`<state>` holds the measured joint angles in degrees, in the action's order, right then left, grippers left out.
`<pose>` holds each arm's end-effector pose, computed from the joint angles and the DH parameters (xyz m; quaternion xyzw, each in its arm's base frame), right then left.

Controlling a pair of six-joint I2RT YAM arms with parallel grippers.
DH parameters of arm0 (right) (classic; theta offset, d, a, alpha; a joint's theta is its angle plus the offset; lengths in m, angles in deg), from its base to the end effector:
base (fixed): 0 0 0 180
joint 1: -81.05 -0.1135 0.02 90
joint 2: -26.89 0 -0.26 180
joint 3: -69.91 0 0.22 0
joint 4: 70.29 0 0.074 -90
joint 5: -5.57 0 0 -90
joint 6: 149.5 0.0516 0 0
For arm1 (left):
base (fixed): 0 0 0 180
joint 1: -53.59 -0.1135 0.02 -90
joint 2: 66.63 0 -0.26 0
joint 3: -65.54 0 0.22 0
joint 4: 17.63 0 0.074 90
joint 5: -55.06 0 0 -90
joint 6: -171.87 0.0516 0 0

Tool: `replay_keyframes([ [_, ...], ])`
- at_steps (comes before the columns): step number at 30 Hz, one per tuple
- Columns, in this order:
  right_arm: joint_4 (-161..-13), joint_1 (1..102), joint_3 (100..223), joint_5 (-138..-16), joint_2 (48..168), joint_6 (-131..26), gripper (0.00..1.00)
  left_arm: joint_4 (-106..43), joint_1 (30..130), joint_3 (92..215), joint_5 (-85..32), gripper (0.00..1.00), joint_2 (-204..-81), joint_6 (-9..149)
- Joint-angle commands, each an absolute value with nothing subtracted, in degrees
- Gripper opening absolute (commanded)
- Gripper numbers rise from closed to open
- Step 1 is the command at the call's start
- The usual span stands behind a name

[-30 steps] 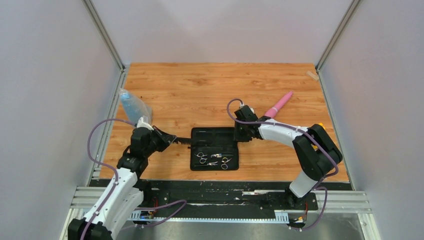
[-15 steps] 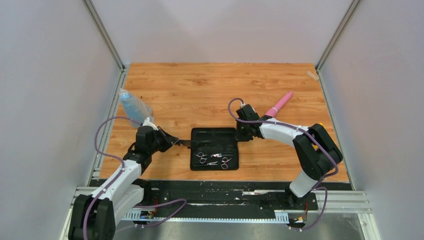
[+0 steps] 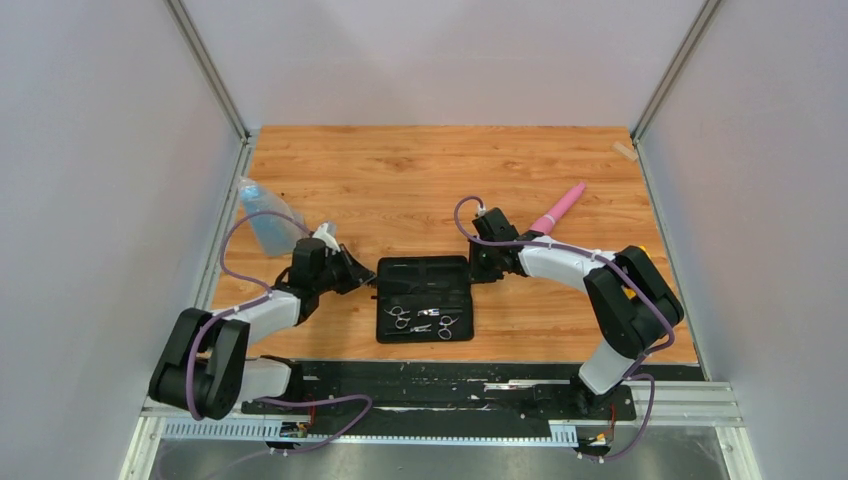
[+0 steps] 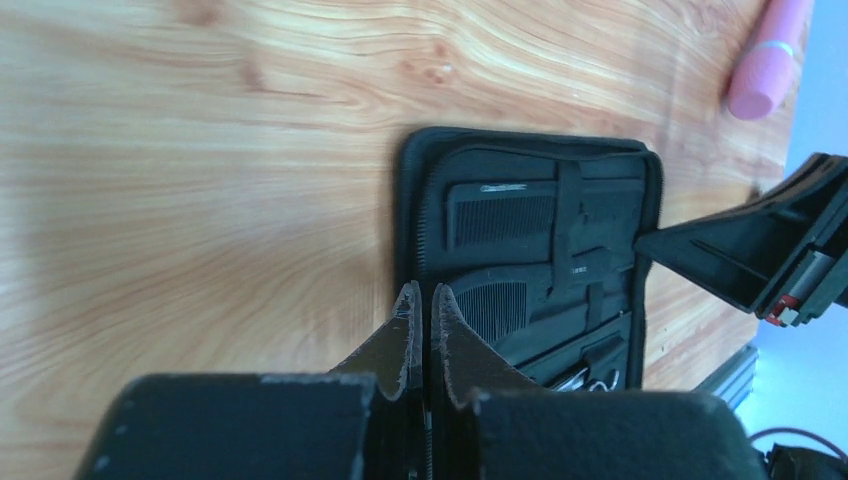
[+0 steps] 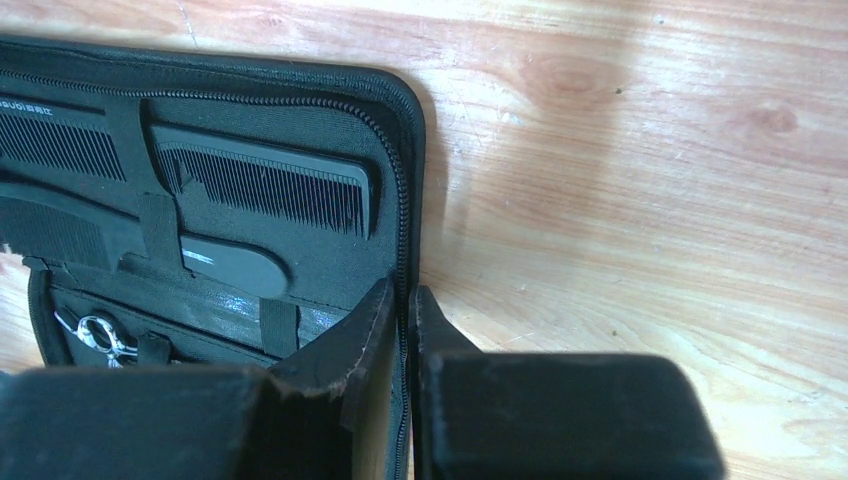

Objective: Sort the hair-cutting tools

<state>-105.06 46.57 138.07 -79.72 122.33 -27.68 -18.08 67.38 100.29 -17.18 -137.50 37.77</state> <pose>0.2440 0.1727 0.1607 -0.0324 0.9691 0.1653 0.1802 0.2016 -0.0657 0.1561 -0.1637 0.8700 -0.3356 0.3219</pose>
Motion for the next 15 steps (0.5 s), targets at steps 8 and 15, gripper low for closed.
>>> replay_keyframes([
  [8,-101.2,45.3,137.6,-73.1,122.5,-26.0,0.02,-11.5,76.9,101.8,-25.9,0.0,-142.9,33.4],
  [15,-99.9,45.3,137.1,-72.0,122.4,-24.5,0.01,-6.4,80.0,98.5,-31.1,0.0,-144.3,24.7],
])
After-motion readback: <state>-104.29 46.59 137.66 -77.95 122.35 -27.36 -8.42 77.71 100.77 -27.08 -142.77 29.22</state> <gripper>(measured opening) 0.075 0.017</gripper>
